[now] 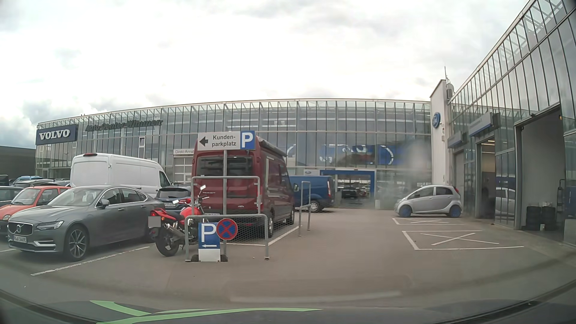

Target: Follow the waypoints while adhering to traffic rules and regulations

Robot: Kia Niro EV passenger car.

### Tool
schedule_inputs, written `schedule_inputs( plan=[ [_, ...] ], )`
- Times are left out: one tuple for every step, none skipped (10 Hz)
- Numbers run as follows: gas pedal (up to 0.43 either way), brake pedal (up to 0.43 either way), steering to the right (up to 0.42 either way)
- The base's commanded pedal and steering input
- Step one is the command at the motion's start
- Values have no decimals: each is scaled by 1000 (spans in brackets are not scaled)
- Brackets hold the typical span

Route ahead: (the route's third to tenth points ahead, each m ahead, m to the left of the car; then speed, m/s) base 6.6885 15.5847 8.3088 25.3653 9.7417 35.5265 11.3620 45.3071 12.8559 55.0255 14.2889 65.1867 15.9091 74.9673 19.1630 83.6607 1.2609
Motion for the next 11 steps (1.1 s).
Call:
schedule_inputs(
  plan=[
    [0,232,-727],
    [0,195,-740],
    [0,152,-772],
    [0,128,-818],
    [0,98,-850],
    [0,79,-860],
    [0,43,-884],
    [0,12,-903],
    [0,0,-931],
    [0,0,-958],
    [0,0,-967]
  ],
)
